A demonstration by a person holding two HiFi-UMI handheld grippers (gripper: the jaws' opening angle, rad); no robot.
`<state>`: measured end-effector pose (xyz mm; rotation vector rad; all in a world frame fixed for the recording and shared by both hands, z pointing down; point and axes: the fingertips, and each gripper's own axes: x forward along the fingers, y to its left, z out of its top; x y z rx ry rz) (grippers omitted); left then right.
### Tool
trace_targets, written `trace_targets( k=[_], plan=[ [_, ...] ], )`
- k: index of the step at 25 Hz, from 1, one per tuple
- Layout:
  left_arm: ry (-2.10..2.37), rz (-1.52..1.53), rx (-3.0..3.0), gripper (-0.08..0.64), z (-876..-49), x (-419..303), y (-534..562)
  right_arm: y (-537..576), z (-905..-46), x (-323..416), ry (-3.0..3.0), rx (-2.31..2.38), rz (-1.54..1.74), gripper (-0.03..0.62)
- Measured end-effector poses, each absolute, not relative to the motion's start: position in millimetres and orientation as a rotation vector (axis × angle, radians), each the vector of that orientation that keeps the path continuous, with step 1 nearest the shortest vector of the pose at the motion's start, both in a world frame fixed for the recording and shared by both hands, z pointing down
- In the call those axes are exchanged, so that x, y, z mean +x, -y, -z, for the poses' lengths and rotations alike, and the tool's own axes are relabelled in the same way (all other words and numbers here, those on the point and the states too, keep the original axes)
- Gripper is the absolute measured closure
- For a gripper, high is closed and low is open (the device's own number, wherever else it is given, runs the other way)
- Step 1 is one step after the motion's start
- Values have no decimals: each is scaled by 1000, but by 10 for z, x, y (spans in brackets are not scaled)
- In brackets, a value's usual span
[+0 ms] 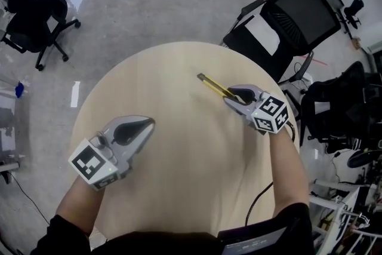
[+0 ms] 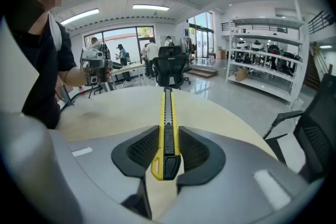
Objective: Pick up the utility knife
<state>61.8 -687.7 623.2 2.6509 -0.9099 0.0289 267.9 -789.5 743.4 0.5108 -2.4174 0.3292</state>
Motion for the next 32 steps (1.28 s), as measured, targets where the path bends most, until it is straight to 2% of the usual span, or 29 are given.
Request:
trace_targets(
  k=[7,17,32],
  plan=[
    [950,82,2690,560,-5482,403,6645,7442,-6258,2662,2510,678,-299,460],
    [961,149,2749,560,-4361,-200,5752,6214,-4568,2231,2585,823,-164,460],
    [757,184,2951,560,-3104,-805,4330,4334,-3170,1719,2608,1139,-7,460]
  ],
)
